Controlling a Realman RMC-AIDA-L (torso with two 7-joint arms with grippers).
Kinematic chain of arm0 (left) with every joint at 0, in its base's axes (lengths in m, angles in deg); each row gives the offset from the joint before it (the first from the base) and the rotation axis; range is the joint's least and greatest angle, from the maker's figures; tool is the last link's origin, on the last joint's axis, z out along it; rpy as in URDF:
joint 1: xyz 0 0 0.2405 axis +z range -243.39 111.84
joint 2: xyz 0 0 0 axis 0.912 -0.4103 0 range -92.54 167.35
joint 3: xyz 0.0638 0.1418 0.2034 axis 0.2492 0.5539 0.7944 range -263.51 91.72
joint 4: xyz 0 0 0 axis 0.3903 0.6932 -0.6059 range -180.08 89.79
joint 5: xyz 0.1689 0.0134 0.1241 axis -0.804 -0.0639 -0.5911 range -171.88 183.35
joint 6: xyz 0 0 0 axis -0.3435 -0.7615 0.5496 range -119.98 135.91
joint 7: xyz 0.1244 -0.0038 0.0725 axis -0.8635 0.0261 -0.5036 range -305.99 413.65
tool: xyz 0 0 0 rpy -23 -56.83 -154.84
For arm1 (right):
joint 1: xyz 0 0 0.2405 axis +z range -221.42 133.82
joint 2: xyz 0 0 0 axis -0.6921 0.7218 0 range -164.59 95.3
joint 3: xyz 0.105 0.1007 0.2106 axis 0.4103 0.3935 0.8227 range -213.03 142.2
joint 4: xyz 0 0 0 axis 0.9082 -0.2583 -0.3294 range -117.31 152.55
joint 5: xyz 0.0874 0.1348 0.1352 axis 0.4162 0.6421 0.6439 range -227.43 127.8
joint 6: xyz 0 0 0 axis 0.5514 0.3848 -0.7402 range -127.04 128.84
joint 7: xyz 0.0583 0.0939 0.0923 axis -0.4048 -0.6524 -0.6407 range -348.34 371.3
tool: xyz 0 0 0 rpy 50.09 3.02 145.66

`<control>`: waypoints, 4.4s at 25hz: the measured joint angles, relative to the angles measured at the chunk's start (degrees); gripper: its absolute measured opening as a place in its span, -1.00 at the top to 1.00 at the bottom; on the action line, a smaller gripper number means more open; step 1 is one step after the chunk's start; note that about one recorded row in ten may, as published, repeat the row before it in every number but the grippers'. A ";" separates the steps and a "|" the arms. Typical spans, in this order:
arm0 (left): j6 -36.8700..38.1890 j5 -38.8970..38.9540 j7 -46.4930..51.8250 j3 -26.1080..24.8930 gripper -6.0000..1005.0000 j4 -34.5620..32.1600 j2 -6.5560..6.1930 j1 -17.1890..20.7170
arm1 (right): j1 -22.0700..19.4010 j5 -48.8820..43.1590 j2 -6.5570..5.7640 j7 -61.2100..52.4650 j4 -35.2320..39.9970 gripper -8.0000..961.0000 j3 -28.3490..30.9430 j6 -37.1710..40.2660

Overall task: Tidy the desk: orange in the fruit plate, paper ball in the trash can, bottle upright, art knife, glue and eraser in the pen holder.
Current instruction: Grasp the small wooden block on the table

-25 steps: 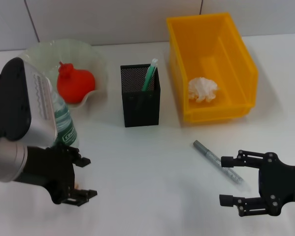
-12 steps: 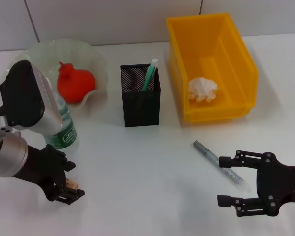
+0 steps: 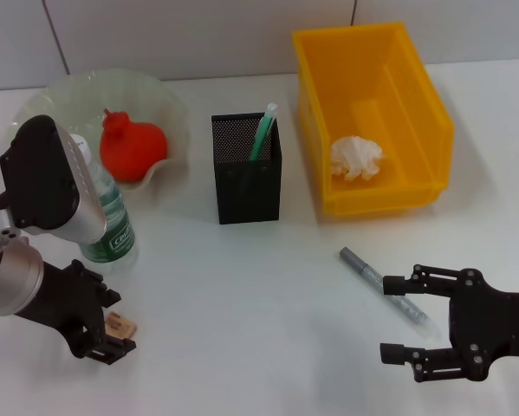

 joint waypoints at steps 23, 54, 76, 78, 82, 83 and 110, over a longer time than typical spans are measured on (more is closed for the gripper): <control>-2.11 -2.09 -0.07 0.30 -0.36 3.21 0.00 -1.27 | -0.28 0.02 0.08 0.03 -0.41 -0.70 -0.13 0.01; -1.67 -2.18 -1.33 1.19 0.16 2.14 -0.01 -0.97 | -0.55 0.29 0.09 0.04 -1.05 -0.70 -0.09 1.38; -1.85 -2.21 -2.14 3.17 0.22 -0.52 0.07 -0.13 | -1.09 0.39 0.09 0.45 -1.06 -0.70 0.00 1.41; -1.79 -2.32 -1.95 3.29 0.22 -0.32 0.11 -0.11 | -1.08 0.38 0.09 0.46 -1.05 -0.70 0.00 1.41; -1.75 -2.29 -1.85 3.46 0.31 -0.77 0.11 0.12 | -1.07 0.38 0.09 0.47 -1.00 -0.70 0.00 1.40; -1.75 -2.24 -1.84 3.45 0.34 -0.93 0.10 0.20 | -1.06 0.38 0.08 0.47 -0.98 -0.70 0.00 1.41; 2.09 -2.74 29.21 8.95 -0.21 -3.44 0.17 -3.52 | -0.91 0.38 0.04 0.10 -0.28 -0.70 0.09 1.50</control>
